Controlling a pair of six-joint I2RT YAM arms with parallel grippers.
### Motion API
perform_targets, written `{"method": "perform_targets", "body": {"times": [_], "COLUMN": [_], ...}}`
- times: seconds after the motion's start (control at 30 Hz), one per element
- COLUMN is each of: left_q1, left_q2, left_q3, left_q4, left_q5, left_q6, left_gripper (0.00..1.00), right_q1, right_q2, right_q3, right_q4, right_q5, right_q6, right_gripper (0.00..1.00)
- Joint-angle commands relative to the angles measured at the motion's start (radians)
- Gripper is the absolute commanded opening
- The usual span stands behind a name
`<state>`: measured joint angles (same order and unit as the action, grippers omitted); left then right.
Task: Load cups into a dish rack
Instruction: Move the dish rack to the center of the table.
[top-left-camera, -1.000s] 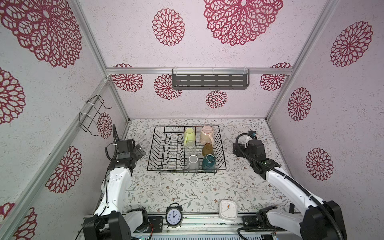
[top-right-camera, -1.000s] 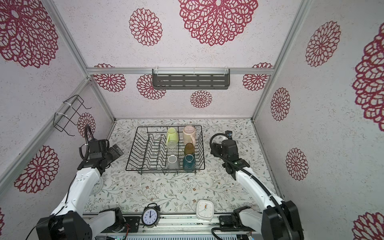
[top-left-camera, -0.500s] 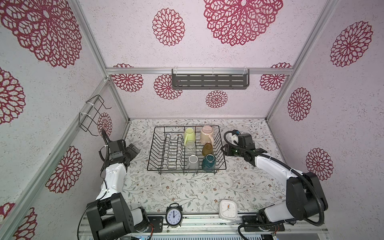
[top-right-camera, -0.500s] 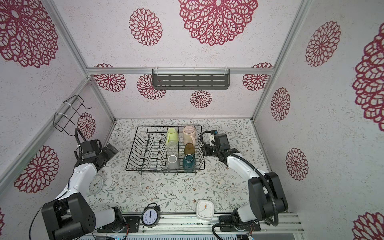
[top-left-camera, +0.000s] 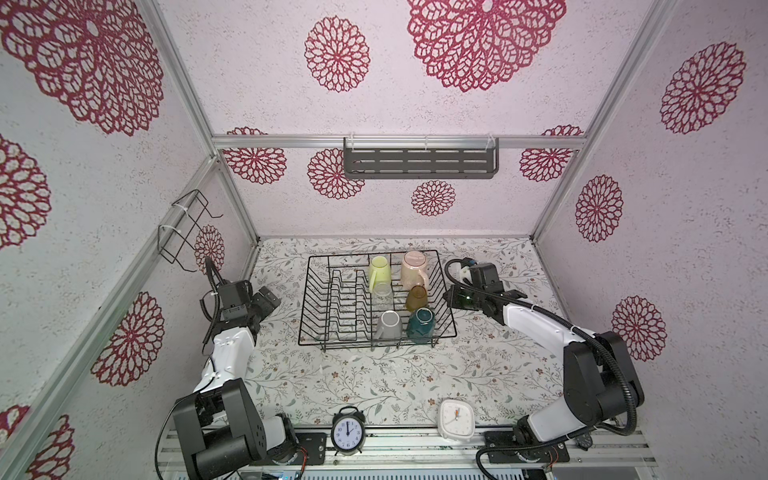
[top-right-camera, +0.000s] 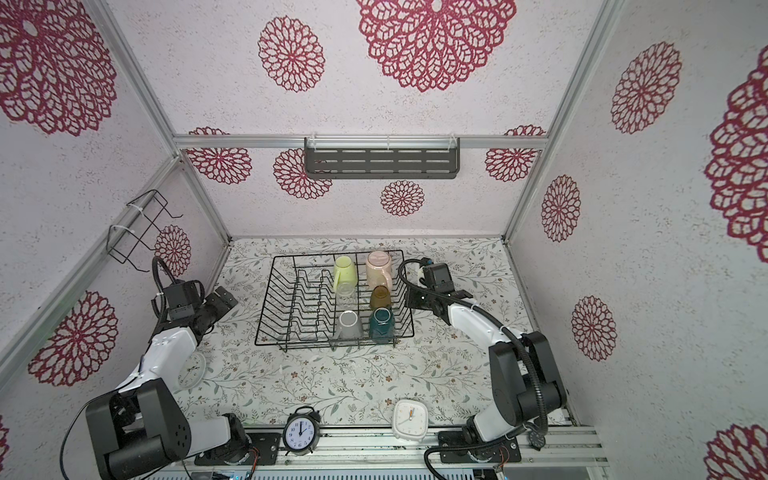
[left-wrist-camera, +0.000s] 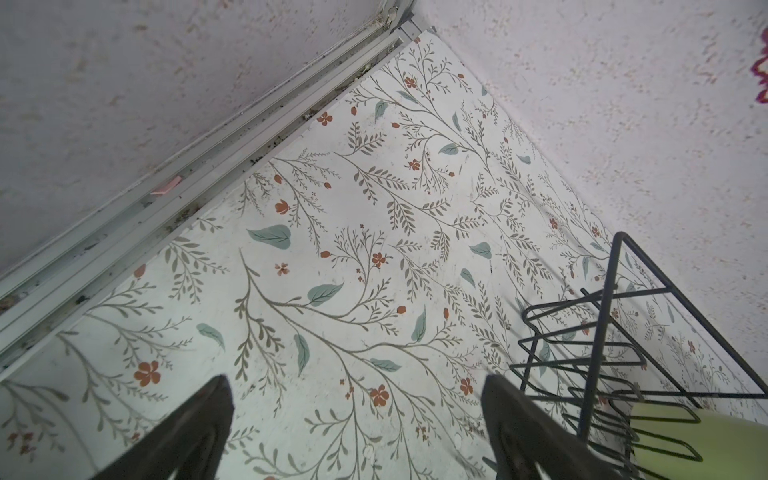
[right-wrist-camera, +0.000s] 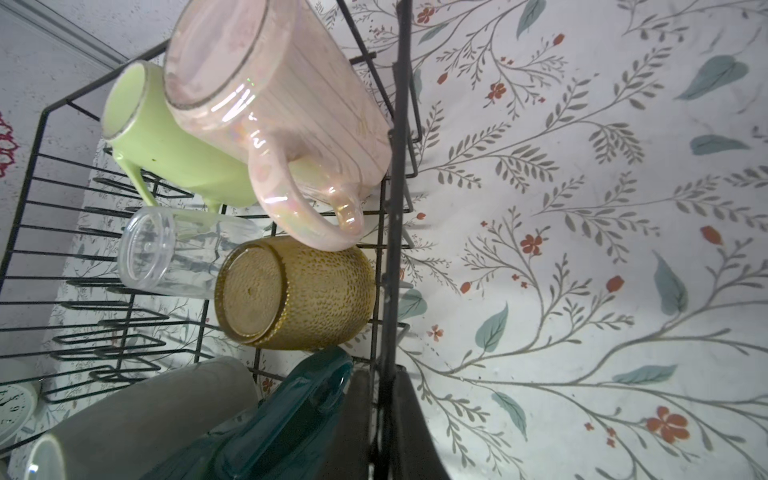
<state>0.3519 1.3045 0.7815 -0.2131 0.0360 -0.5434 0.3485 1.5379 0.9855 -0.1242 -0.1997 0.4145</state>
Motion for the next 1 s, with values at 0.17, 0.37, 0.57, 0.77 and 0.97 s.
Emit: {"method": "perform_targets", "body": {"times": [0.17,0.37,0.57,0.77,0.97], "left_q1": [0.004,-0.008,-0.045,-0.084,-0.134], "left_q2": [0.081,0.087,0.051,0.029,0.002], "left_q3": [0.030,-0.001,-0.068,-0.091,-0.129], "left_q4": [0.049,0.122,0.202,0.225,0.276], "left_q5": [0.135,0.164,0.119,0.059,-0.049], "left_q6": [0.038,0.033,0.084,0.126,0.200], "left_gripper": [0.97,0.97,0.97,0.97,0.97], "right_q1": [-0.047,-0.085,-0.107,-0.123,-0.123], "right_q2": [-0.090,-0.142,-0.233,-0.309,-0.361], "right_q3": [-0.043,-0.097,-0.181,-0.243,-0.279], "right_q4": [-0.023,-0.014,0.017,0.071,0.138], "right_q5": [0.157,0.163,0.213,0.270,0.345], "right_q6": [-0.034,-0.017,0.003,0.000,0.001], "right_gripper": [0.00,0.00,0.00,0.16,0.60]}}
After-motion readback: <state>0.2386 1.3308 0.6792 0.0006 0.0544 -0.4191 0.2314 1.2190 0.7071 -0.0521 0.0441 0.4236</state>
